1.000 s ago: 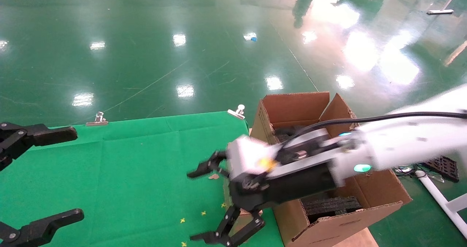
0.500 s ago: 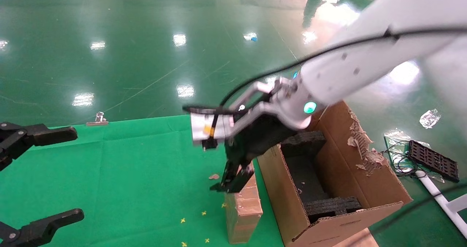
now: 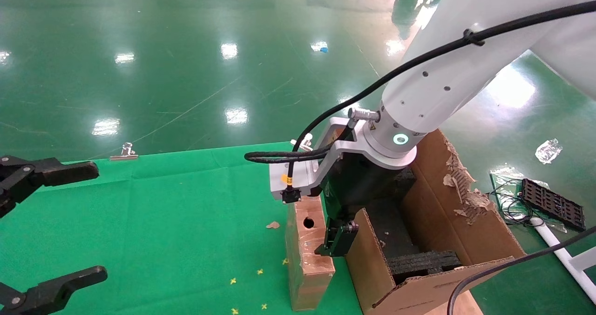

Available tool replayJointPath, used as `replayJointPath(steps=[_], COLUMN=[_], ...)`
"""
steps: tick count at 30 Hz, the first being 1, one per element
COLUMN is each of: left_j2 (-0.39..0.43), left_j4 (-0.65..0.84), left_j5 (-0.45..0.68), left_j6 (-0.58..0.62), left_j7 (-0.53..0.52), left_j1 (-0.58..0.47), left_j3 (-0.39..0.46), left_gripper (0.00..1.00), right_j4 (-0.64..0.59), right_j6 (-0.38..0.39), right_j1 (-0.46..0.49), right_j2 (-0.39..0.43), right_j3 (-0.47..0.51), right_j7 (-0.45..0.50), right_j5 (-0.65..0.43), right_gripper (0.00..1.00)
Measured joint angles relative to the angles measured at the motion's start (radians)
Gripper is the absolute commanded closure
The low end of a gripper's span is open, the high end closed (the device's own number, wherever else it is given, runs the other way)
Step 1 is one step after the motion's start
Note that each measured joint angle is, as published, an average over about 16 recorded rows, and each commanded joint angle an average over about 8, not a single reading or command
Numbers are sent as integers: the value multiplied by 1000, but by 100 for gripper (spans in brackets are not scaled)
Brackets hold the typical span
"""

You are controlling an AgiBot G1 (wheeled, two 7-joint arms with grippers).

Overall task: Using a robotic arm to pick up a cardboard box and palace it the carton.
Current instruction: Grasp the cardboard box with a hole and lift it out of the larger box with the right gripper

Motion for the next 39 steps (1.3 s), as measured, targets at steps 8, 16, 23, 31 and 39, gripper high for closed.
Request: replayJointPath(steps=[8, 16, 23, 31, 39], left_j2=[0, 0, -1, -1, -1], left_j4=[0, 0, 0, 0, 0], left_j5=[0, -1, -1, -2, -2], left_j6=[0, -1, -1, -1, -1], left_j7=[0, 1, 1, 1, 1], left_j1=[0, 0, 0, 0, -1], left_j3=[1, 1, 2, 2, 3], left_gripper=[0, 0, 0, 0, 52], right_j4=[-55, -219, -362, -441, -469], right_j6=[29, 14, -4, 8, 11], right_j1=[19, 11, -15, -54, -73], right_j2=[10, -6, -45, -81, -106], right_j3=[-43, -63, -88, -111, -129], right_j7=[187, 446, 551, 558, 550], right_j5=[28, 85, 133, 149, 144], right_gripper=[0, 0, 0, 27, 100])
